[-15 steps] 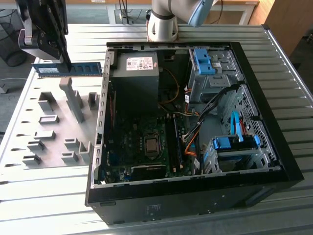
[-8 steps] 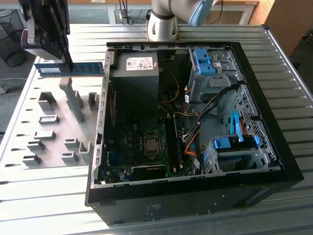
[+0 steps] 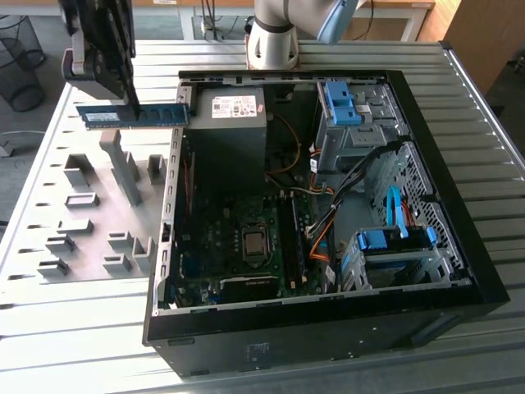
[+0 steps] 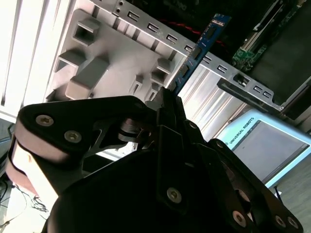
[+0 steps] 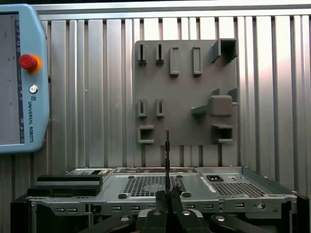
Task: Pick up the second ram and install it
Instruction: 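Pick up the second ram and move it above second insertion slot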
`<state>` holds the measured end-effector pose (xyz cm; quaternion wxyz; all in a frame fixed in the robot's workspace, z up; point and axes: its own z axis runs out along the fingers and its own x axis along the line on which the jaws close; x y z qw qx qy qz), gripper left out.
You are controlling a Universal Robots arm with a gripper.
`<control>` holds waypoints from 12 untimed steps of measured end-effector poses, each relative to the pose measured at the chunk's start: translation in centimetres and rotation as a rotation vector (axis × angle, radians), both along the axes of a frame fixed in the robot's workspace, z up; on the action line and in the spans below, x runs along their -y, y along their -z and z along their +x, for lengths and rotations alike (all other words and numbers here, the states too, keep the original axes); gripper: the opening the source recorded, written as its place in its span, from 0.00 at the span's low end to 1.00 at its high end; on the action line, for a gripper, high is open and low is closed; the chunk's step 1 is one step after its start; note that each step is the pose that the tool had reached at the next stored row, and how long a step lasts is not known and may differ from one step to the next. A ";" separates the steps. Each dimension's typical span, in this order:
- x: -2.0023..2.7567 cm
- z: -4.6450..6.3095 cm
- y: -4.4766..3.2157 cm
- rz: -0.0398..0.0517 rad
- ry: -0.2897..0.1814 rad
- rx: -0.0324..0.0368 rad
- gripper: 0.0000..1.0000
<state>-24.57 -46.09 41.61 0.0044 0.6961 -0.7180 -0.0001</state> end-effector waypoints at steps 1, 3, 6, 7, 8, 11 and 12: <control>0.00 0.3 0.00 0.0000 0.000 0.0000 0.14; 0.00 0.8 0.00 0.0000 0.000 0.0000 0.14; 0.00 1.4 0.01 0.0001 0.000 0.0001 0.14; 0.00 1.6 0.00 0.0000 0.000 0.0000 0.14; 0.00 1.8 0.01 0.0001 0.000 0.0001 0.14; 0.00 2.4 0.01 0.0001 0.000 0.0001 0.14; 0.00 2.6 0.01 0.0000 0.000 0.0000 0.14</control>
